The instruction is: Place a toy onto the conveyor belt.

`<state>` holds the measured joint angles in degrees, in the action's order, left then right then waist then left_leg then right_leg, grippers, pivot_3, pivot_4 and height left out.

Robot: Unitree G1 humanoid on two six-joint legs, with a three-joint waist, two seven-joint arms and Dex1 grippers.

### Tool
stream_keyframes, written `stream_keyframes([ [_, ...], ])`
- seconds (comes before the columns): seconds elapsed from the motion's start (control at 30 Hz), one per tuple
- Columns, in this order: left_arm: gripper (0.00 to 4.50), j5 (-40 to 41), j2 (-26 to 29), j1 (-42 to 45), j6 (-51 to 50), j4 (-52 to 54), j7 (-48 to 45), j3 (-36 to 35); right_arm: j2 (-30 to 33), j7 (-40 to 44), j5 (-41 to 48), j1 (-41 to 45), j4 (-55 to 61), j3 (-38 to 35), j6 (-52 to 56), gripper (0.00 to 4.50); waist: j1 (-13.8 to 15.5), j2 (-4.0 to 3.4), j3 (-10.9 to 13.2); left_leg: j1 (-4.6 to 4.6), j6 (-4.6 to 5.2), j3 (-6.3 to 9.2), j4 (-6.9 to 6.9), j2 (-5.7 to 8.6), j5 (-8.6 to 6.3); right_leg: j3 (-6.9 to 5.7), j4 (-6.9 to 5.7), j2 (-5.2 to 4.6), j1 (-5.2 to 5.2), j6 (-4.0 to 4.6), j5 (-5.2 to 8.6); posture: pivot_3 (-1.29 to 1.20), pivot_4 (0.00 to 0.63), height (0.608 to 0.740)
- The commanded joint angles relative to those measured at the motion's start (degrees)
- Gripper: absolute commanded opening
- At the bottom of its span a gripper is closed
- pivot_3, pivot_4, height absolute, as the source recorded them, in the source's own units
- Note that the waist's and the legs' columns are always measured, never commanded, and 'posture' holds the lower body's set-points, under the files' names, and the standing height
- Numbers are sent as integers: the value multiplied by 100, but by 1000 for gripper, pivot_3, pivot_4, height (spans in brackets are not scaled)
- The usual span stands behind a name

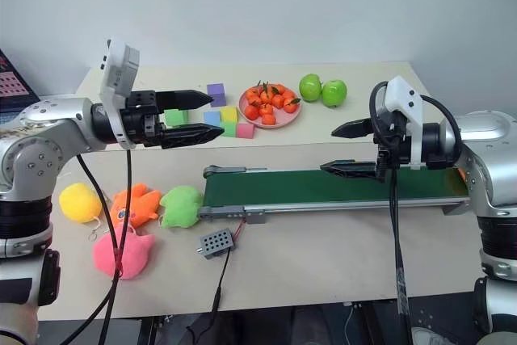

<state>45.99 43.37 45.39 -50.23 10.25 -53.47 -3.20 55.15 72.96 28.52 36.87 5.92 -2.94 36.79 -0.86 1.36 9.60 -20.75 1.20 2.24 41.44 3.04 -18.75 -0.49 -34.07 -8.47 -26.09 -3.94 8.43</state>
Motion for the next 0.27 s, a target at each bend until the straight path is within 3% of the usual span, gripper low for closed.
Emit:
stream_keyframes([
  [0.03, 4483, 6, 18, 27, 21, 105, 2, -146, 77, -1, 145, 28, 158, -163, 38, 4500, -2, 0, 0, 0, 0, 0, 0, 0, 0, 0, 0, 0, 0, 0, 0, 0, 150, 739],
  [0.27, 4483, -239, 119, -114, 9, 135, 15, -18, -104, -10, 122, 39, 201, -8, -11, 4500, -1, 0, 0, 0, 0, 0, 1, 0, 0, 0, 0, 0, 0, 0, 0, 0, 150, 739],
])
